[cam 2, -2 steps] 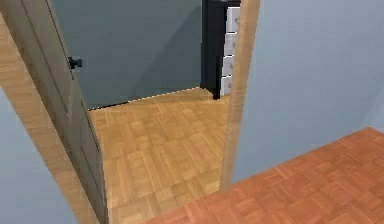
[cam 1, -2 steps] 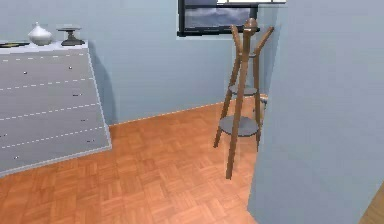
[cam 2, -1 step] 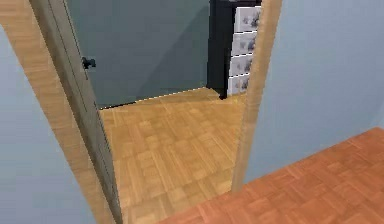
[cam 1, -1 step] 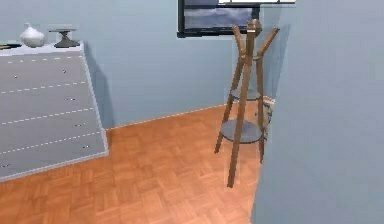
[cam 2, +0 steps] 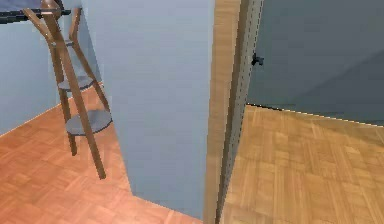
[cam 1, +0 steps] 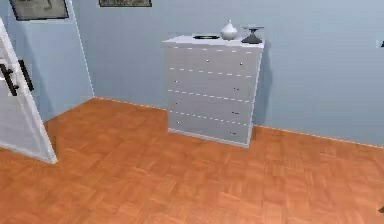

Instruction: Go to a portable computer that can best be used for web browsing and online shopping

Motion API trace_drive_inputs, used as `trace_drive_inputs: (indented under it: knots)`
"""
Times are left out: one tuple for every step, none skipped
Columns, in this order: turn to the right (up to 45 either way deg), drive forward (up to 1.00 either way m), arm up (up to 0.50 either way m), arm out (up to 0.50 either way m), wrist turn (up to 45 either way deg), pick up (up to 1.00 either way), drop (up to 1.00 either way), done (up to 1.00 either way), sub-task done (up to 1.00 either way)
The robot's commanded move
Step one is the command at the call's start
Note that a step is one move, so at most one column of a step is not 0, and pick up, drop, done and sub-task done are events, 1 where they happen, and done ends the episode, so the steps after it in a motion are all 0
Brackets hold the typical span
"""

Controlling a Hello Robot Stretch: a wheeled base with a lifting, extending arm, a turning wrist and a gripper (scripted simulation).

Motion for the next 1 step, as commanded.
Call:
trace_drive_inputs:
  knots:
    - [-21.0,0.0,0.0,0.0,0.0,0.0,0.0,0.0,0.0]
